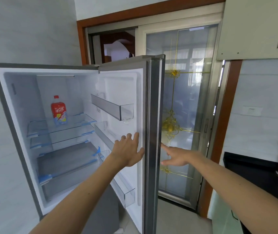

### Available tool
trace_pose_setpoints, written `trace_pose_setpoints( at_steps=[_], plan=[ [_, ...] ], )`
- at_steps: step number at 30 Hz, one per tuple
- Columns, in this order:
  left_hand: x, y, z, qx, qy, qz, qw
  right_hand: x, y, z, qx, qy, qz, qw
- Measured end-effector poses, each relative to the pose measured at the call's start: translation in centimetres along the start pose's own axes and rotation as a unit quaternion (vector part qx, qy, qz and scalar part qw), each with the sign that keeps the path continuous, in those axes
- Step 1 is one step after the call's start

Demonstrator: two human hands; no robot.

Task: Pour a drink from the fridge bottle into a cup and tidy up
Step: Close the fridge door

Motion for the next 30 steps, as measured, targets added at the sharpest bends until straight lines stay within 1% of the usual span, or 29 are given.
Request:
trace_pose_setpoints(
  at_steps=[6,14,19,23,30],
  plan=[
    [4.6,-4.4,-0.4,0.012,-0.014,-0.004,1.0,5.6,-0.8,-0.6,-0.031,0.002,-0.032,0.999],
    [11.0,-8.9,-0.3,0.015,-0.026,-0.021,0.999,13.1,-1.4,-3.4,-0.091,0.008,-0.065,0.994],
    [14.4,-10.7,0.5,0.015,-0.042,-0.039,0.998,17.5,-1.5,-5.5,-0.129,0.005,-0.109,0.986],
    [16.7,-11.5,0.7,0.029,-0.04,-0.061,0.997,20.7,-0.7,-6.8,-0.149,0.007,-0.129,0.98],
    [18.6,-11.7,0.2,0.025,-0.051,-0.083,0.995,25.9,1.1,-8.4,-0.193,0.015,-0.186,0.963]
  ],
)
Point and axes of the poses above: each hand's wrist, its own y-axis towards the middle knuckle, its own z-axis out of the palm, x = y × z, the point moved 1 cm from there along y, towards the middle knuckle, and after that the axes turned 4 degrees about x, right-handed, at the moved point
